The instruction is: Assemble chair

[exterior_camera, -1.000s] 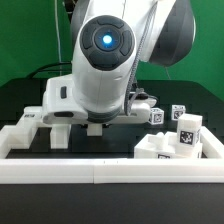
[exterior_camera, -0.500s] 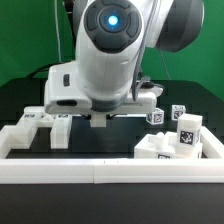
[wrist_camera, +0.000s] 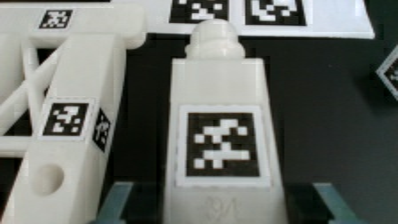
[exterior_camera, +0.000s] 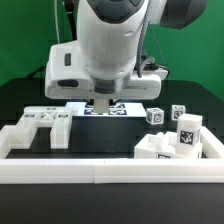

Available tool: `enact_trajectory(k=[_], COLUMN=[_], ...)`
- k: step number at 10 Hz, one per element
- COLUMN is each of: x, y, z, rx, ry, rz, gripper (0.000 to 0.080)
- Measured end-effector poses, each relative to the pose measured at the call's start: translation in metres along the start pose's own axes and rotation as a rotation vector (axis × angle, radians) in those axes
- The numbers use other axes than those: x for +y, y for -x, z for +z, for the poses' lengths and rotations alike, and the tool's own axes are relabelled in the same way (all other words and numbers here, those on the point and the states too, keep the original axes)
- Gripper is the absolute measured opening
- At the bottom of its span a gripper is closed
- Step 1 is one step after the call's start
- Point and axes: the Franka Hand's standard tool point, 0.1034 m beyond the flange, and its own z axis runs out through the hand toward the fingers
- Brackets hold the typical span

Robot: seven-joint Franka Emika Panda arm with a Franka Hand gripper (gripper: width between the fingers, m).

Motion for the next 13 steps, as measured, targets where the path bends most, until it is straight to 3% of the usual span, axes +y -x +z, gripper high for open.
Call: enact_trajectory(k=[2, 7, 8, 10, 13], x=[0.002, -0.006, -0.006, -0.003, -0.004], y=[-0.009, 0.012, 0.006, 0.005, 0.003], z=[-0.007, -0.062, -0.073, -0.071, -0.079], rx=[0.13, 0.4, 0.484, 0.606, 0.787], ry=[0.01, 0.006, 0.015, 0.022, 0.04], rz=[-0.003, -0.017, -0.02, -0.016, -0.014], gripper=[0.0291, 0.0291, 0.0291, 0.0291, 0.0291])
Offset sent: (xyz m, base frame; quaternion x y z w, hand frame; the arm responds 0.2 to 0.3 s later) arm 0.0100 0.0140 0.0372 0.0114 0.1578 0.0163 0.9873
